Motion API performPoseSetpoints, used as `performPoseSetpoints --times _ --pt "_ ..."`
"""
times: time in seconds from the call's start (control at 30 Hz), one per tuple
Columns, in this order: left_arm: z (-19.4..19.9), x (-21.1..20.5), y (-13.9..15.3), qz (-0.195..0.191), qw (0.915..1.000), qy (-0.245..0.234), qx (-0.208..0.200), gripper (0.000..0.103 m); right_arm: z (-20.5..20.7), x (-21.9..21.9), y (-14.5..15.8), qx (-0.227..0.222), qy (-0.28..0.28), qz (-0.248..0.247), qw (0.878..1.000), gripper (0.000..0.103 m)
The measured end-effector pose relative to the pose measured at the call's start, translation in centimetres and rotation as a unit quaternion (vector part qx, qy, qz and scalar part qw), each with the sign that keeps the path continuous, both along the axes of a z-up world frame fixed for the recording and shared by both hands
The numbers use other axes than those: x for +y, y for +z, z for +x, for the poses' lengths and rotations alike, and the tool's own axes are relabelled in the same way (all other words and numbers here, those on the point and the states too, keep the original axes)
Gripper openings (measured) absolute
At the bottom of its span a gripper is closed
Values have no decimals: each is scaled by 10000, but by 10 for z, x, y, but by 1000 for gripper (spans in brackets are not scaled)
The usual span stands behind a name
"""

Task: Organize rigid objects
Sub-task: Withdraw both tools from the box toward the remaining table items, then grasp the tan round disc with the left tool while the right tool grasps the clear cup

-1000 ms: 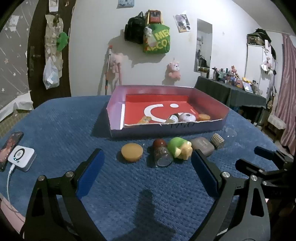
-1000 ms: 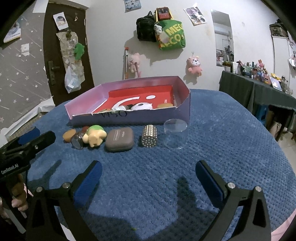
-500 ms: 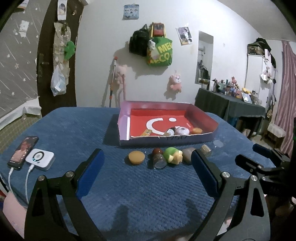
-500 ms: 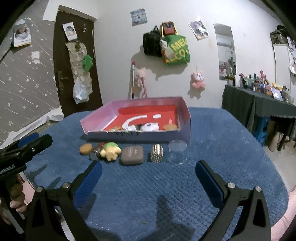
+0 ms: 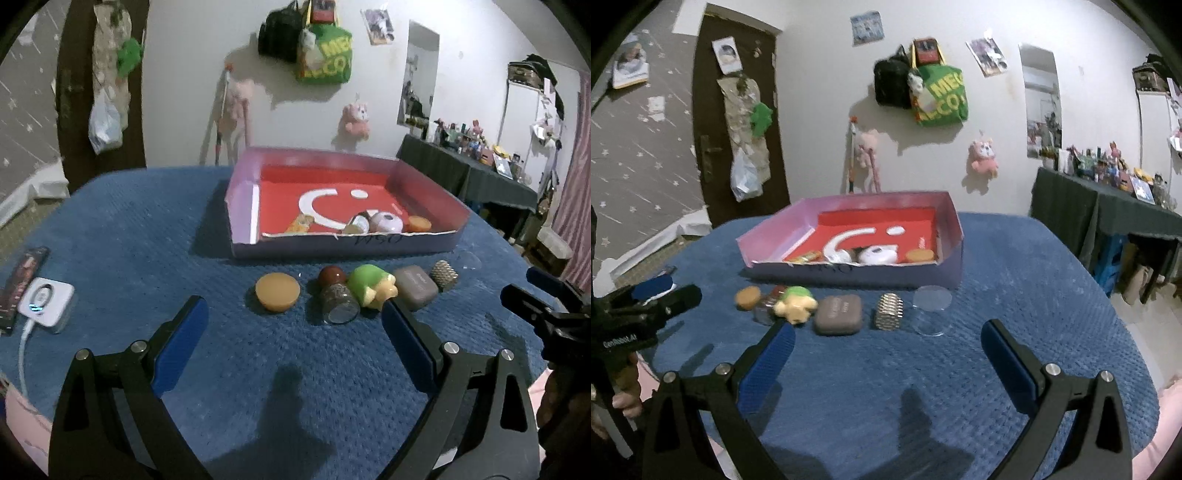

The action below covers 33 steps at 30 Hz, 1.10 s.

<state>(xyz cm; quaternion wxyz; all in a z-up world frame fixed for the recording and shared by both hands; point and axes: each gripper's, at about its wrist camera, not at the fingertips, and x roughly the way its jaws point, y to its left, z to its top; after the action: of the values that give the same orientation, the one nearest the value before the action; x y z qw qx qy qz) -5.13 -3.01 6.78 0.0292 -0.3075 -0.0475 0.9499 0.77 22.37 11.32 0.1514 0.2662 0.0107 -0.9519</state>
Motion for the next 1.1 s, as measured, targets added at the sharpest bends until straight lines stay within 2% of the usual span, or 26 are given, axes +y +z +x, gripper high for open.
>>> performPoseSetpoints --times 0.17,0.47,0.6,0.67,0.8,0.87,0.9,0.93,0.97,1.0,1.03,1.1 --pt "-29 -7 -10 -105 9992 91 -379 96 -35 8 -10 -410 -189 87 9989 103" --pt "-59 -17 -24 -199 9953 -109 -940 95 -90 18 -23 -1111 -433 202 9927 103" --pt "-63 -19 -27 -256 9943 -196 -1019 95 -102 19 -26 -1260 -526 373 9899 95" --pt "-64 -18 -29 -302 9938 -266 -1033 90 -107 21 -29 -1360 -484 343 9889 94" --pt "-70 -17 -34 -339 9923 -338 -1139 80 -112 19 -34 -1468 -465 414 9872 85" --pt "-71 -18 -37 -292 9917 -352 -1202 71 -113 18 -35 -1506 -429 409 9868 82" --pt "-73 -19 -39 -262 9911 -362 -1253 64 -114 18 -36 -1519 -413 419 9866 79" --pt "-74 -19 -40 -281 9915 -332 -1225 62 -115 17 -36 -1535 -397 431 9864 78" --pt "-74 -18 -40 -285 9918 -326 -1203 60 -115 16 -37 -1556 -369 432 9862 74" --pt "-74 -18 -39 -272 9920 -344 -1185 53 -116 16 -38 -1579 -328 425 9860 70" --pt "-74 -17 -39 -226 9922 -408 -1155 42 -116 15 -39 -1590 -293 427 9859 68" --pt "-74 -15 -38 -151 9918 -536 -1147 36 -114 12 -39 -1576 -176 433 9864 55"
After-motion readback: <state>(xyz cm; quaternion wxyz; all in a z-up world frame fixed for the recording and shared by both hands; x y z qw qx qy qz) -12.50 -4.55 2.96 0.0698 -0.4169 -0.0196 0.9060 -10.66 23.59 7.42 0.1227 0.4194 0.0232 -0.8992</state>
